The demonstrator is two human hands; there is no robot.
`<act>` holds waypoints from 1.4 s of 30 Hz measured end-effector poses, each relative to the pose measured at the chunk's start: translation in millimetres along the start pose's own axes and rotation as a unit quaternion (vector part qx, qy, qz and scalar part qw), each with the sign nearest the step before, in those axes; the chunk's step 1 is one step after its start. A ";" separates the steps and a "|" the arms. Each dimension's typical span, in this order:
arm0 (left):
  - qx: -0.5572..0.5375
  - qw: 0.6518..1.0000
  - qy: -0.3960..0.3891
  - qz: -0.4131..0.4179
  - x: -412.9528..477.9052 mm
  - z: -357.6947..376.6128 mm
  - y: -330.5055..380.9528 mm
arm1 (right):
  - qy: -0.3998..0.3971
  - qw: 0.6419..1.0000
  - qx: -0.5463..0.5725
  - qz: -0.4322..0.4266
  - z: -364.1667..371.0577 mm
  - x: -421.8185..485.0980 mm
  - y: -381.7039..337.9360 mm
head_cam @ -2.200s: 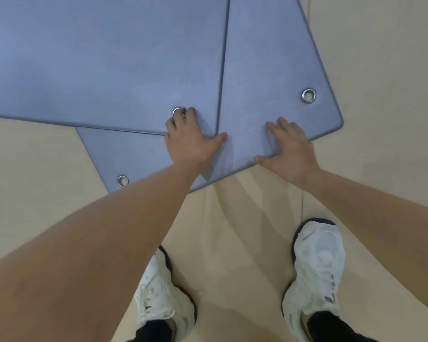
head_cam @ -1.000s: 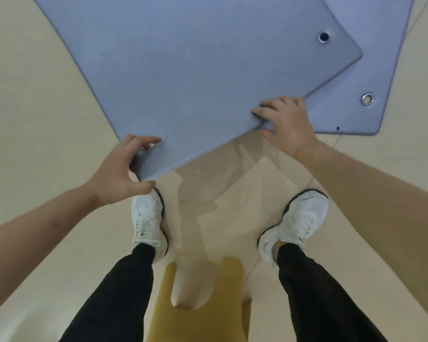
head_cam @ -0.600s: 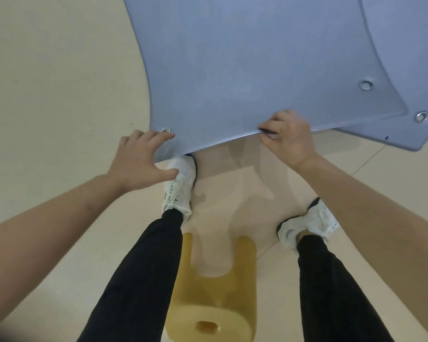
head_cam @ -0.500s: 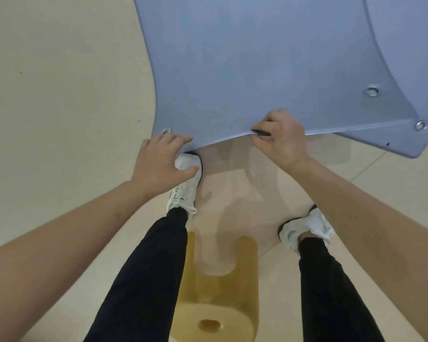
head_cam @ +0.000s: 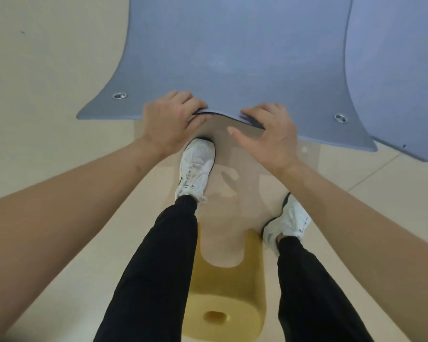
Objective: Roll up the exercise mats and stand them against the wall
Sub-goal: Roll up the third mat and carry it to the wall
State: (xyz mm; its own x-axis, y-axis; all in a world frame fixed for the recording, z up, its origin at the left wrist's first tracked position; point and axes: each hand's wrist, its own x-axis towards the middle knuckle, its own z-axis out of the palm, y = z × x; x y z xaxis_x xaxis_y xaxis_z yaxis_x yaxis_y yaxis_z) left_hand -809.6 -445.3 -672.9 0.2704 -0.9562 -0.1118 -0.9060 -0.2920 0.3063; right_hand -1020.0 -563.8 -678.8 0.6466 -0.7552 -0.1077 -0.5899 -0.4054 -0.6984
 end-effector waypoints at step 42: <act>0.190 0.971 -0.078 0.123 23.6 206.4 -82.9 | -0.212 0.914 -0.340 -0.059 66.4 65.3 131.3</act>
State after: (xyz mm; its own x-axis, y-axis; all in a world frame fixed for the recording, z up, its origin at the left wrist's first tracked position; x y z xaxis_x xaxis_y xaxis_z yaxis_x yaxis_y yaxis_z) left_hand -795.3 -439.8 -896.0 0.0048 -0.9733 -0.2296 -0.9996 0.0013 -0.0264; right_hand -1023.1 -632.1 -824.5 0.7689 -0.4770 -0.4257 -0.5757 -0.8062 -0.1366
